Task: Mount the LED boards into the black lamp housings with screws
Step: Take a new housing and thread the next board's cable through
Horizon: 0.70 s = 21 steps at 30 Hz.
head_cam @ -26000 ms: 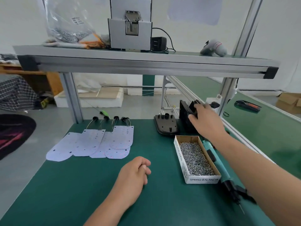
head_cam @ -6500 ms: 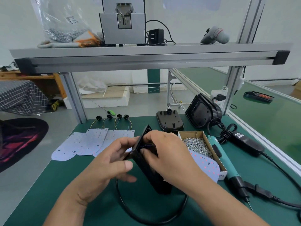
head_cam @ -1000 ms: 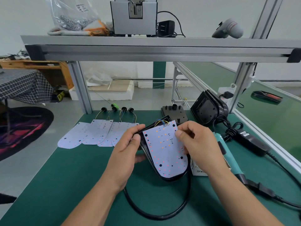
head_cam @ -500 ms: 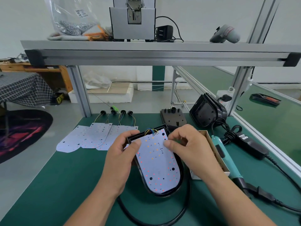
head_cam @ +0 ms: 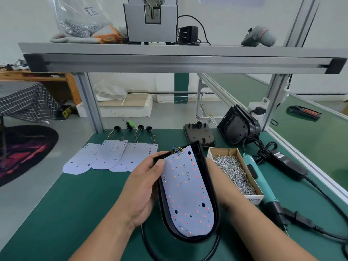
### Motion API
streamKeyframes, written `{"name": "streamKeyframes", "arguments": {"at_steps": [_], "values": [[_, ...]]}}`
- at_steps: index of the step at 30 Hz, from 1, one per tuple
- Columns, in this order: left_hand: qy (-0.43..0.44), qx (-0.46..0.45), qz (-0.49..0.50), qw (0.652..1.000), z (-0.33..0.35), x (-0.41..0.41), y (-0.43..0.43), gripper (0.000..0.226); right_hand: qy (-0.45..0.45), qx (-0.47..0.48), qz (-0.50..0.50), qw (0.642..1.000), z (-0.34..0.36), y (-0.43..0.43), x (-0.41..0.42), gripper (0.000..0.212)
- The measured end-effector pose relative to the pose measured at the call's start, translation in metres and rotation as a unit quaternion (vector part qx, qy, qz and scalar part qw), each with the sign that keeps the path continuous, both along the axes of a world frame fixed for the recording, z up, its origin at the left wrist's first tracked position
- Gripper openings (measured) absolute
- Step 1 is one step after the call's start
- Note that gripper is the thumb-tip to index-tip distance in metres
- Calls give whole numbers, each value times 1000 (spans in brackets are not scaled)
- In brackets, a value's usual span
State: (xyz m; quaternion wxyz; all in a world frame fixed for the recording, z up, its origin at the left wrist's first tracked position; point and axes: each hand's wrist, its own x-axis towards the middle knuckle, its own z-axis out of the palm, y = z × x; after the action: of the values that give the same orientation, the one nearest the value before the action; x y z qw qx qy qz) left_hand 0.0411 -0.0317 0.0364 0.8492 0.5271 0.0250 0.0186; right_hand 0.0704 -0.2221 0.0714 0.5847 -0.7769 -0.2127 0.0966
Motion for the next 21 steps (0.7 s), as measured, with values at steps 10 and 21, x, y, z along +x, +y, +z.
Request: {"name": "streamKeyframes", "arguments": {"at_steps": [10,21], "values": [[-31,15,41,999,3,-1,3,35,-114,-162,-5,980,1,-1,6,46],[-35,94,54,994,0,-3,-5,32,-182,-216,-80,956,-5,4,9,49]]}}
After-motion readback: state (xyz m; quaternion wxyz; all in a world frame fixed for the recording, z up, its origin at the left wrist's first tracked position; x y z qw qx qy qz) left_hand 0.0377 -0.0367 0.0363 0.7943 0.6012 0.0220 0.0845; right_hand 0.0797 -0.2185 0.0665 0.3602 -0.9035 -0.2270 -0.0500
